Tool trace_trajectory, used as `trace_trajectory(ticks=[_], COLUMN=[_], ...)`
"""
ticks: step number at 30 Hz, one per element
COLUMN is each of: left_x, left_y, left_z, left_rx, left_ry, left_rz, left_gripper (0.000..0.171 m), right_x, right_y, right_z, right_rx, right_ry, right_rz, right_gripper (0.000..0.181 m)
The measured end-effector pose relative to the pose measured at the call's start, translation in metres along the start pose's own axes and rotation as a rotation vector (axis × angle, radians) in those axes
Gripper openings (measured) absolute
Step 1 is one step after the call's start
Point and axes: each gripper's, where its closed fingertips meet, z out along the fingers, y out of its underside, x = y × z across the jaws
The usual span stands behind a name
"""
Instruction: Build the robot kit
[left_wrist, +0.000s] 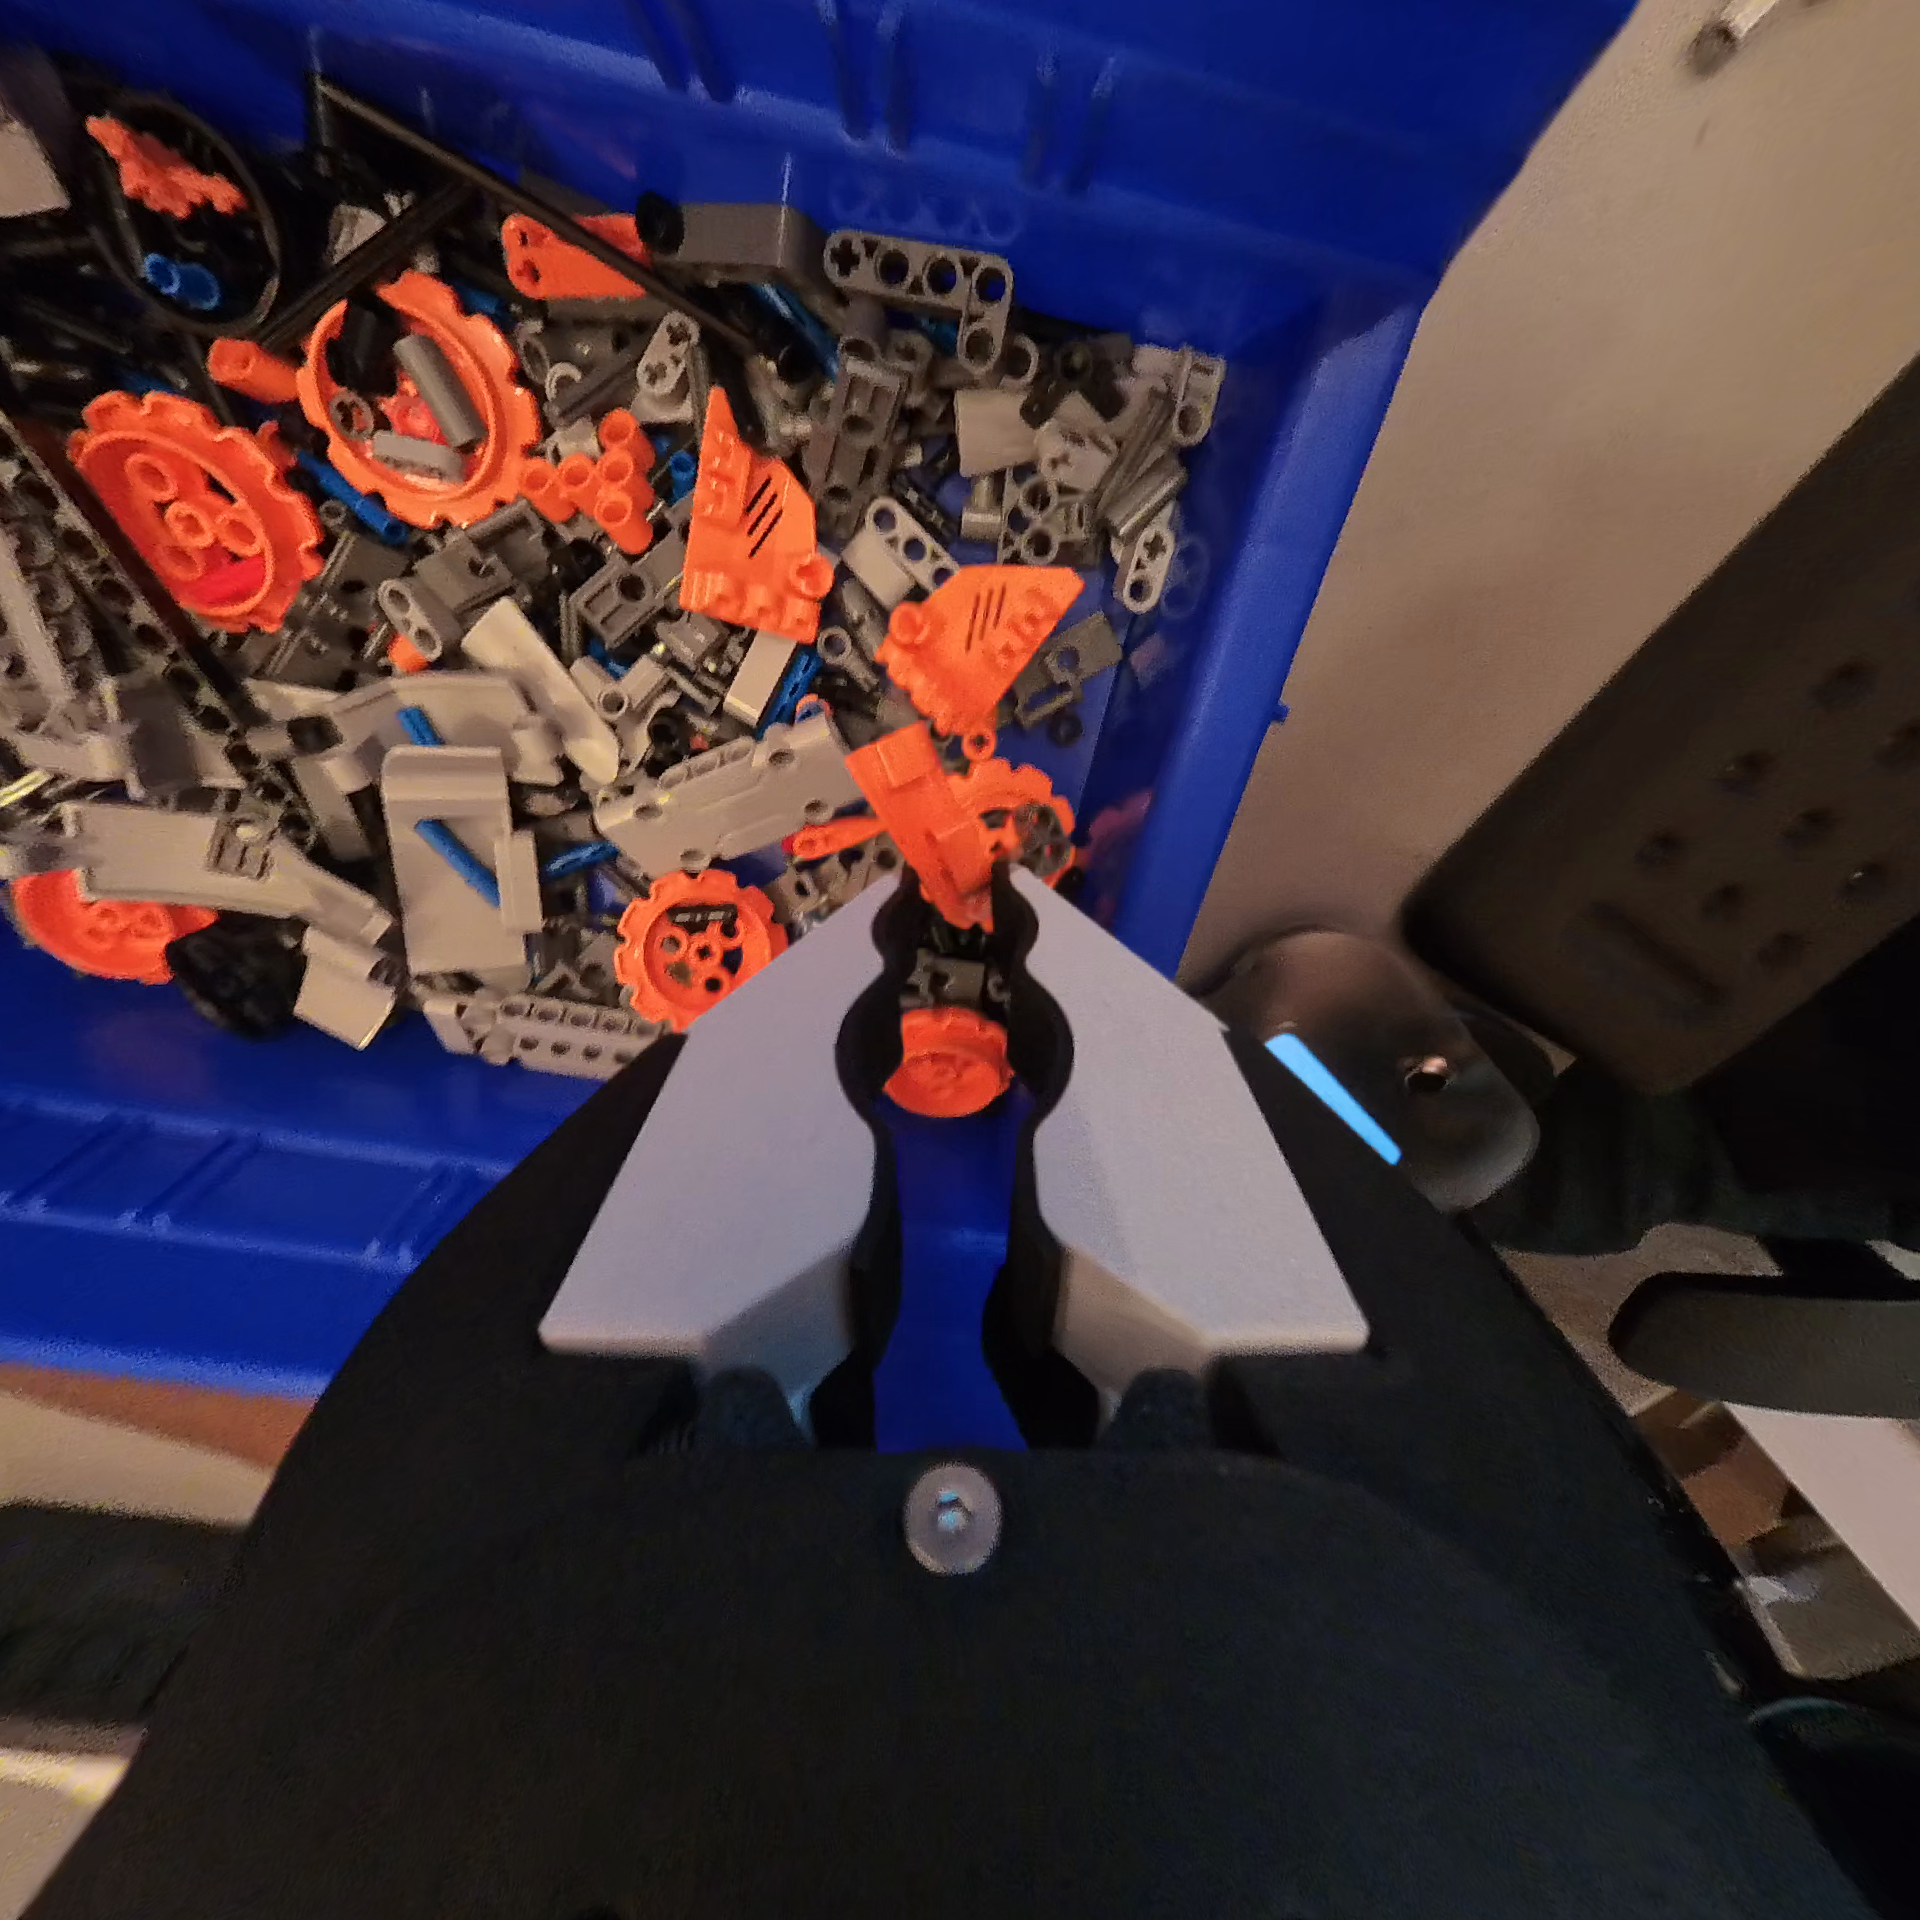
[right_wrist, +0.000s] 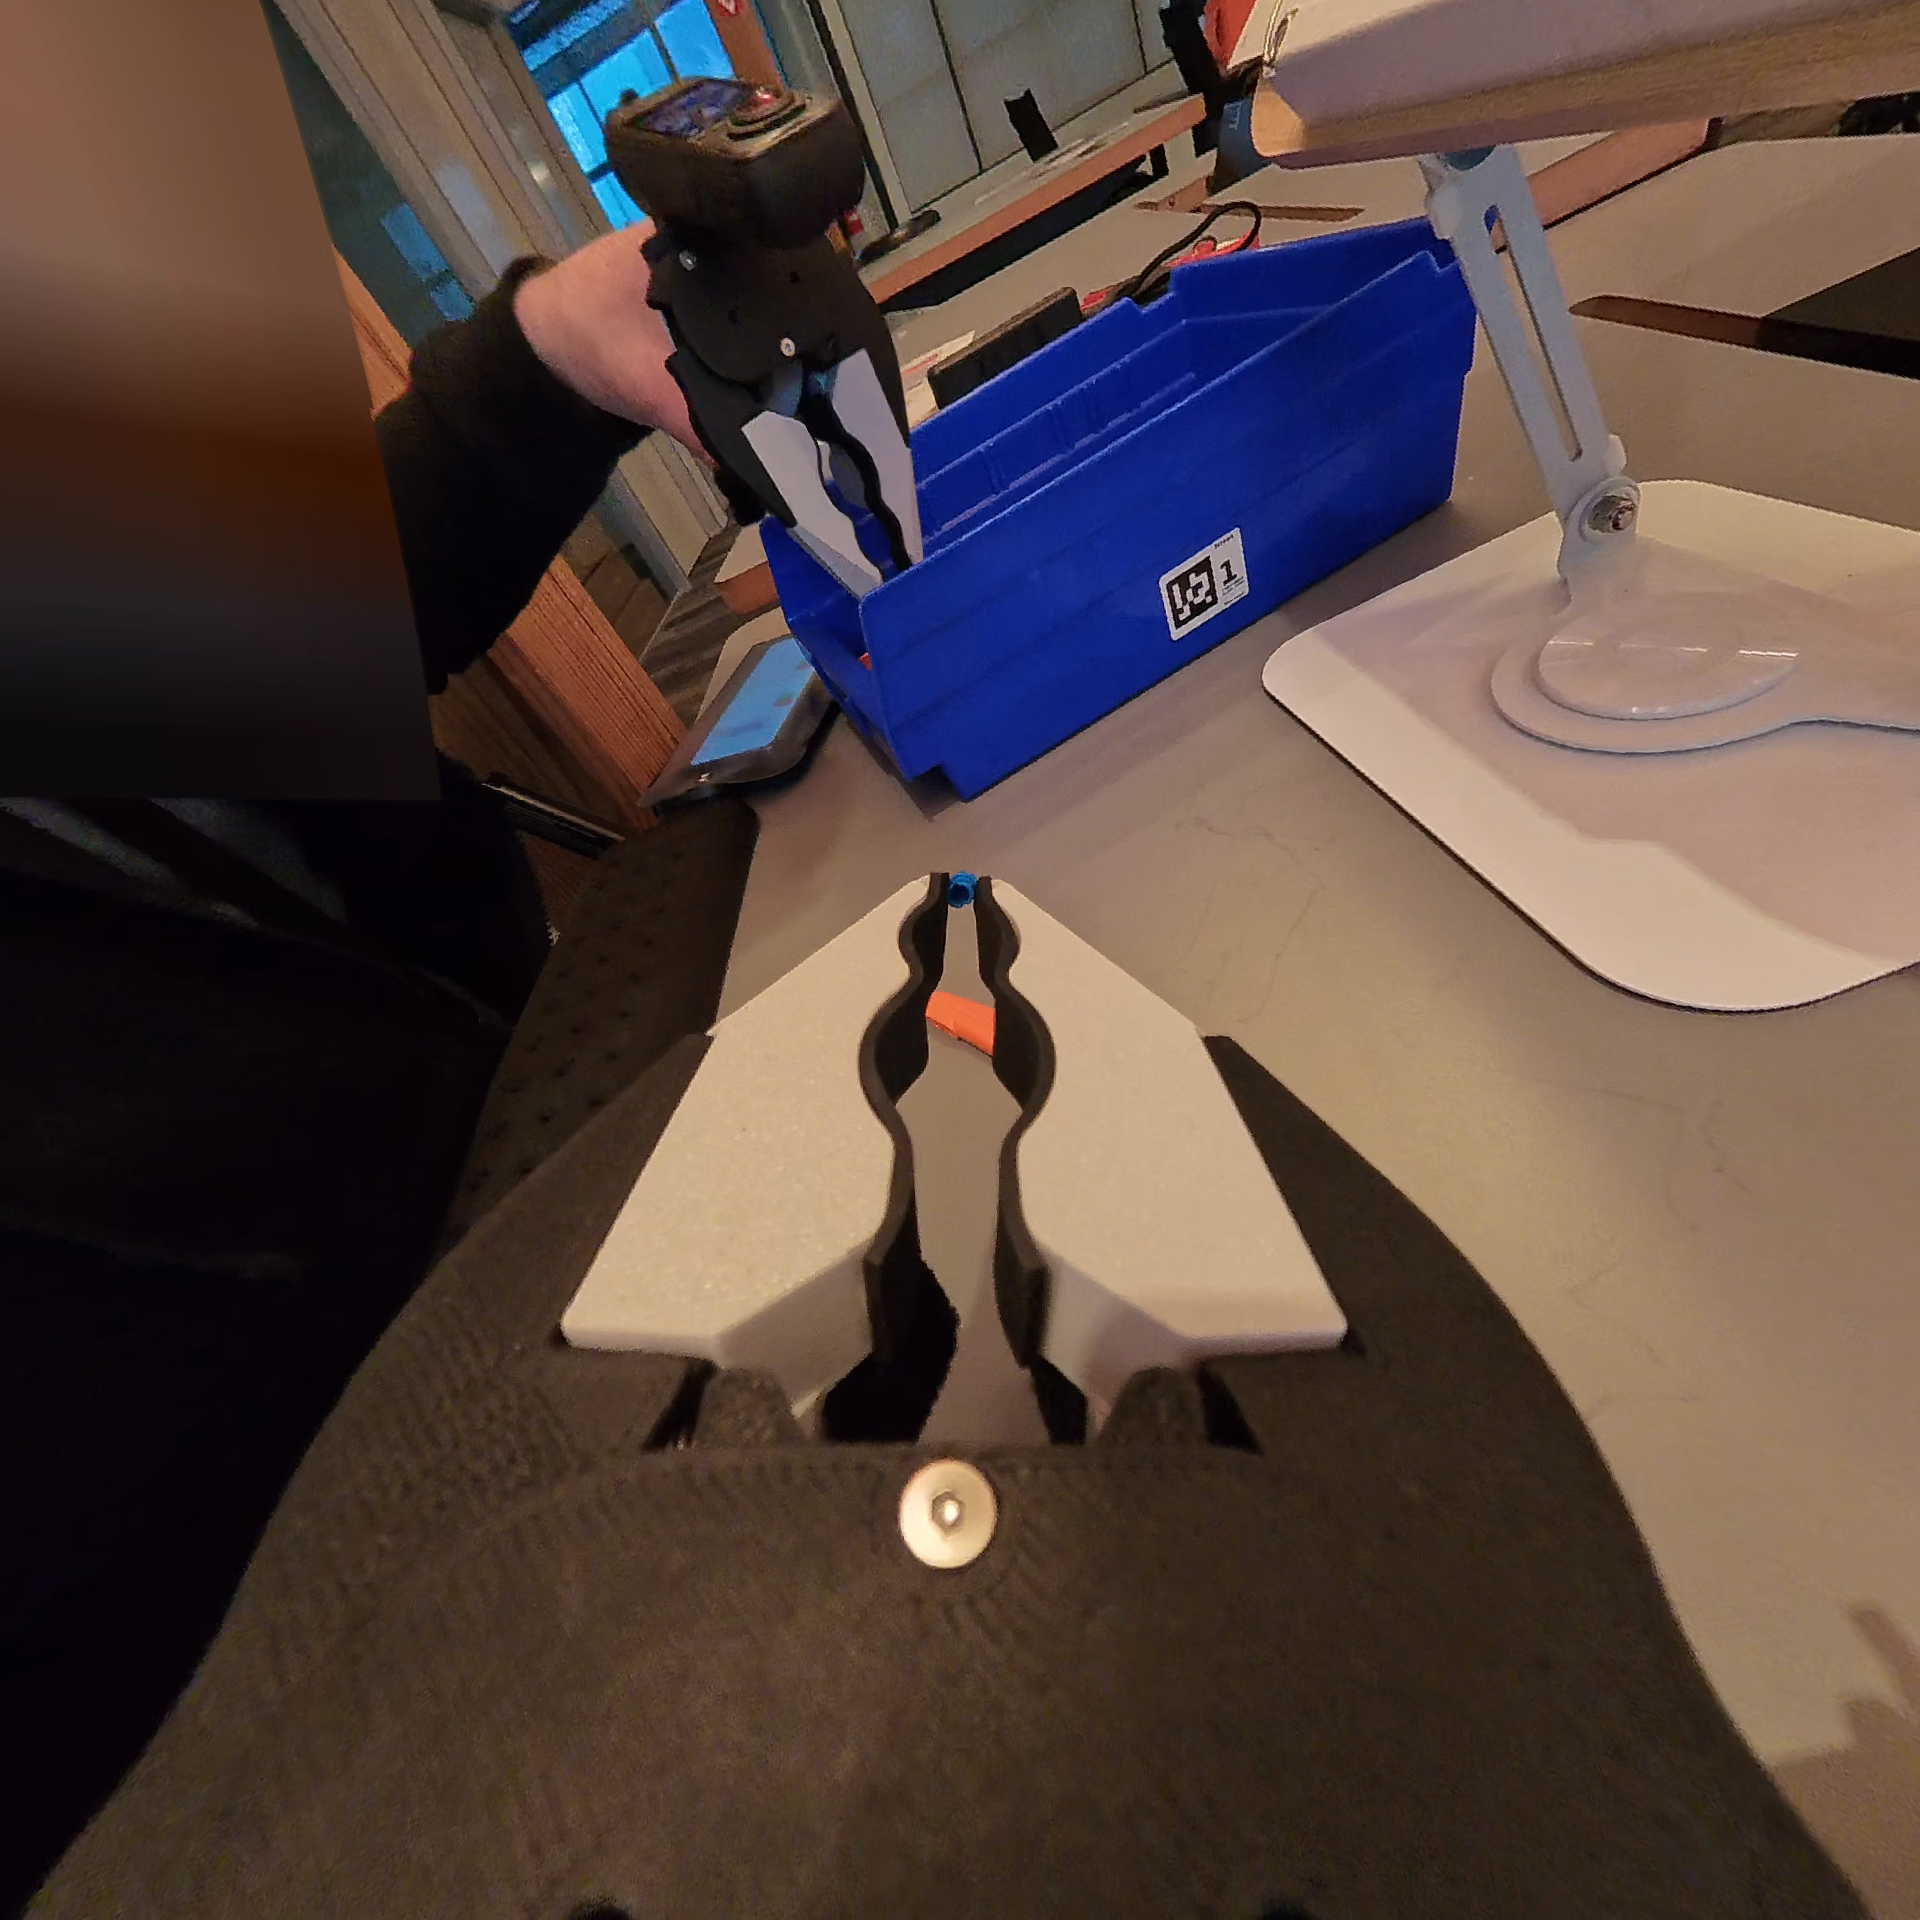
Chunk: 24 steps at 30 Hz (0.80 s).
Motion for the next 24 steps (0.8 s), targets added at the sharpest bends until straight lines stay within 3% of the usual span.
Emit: trace_trajectory(ticks=[6,9,13,18,24], left_x=[0.004,0.026,0.076,0.129,0.154], left_y=[0.0,-0.025,-0.077,-0.124,-0.151], left_z=[-0.016,-0.03,-0.05,-0.029,0.024], left_rx=[-0.017,0.08,0.253,0.31,0.308], left_ry=[-0.054,-0.025,0.038,0.074,0.184], left_rz=[0.024,0.056,0.142,0.244,0.206], left_gripper=[0.012,0.012,0.012,0.012,0.012], right_x=[-0.002,0.0,0.005,0.004,0.002], right_y=[0.001,0.002,0.007,0.005,0.003], right_z=[0.001,0.001,0.002,0.001,0.0], right_rx=[-0.01,-0.017,-0.034,-0.035,-0.035], right_ry=[0.003,0.01,0.018,0.02,0.028], right_rz=[-0.013,-0.016,0.005,-0.006,-0.022], right_gripper=[0.003,0.003,0.003,0.003,0.003])
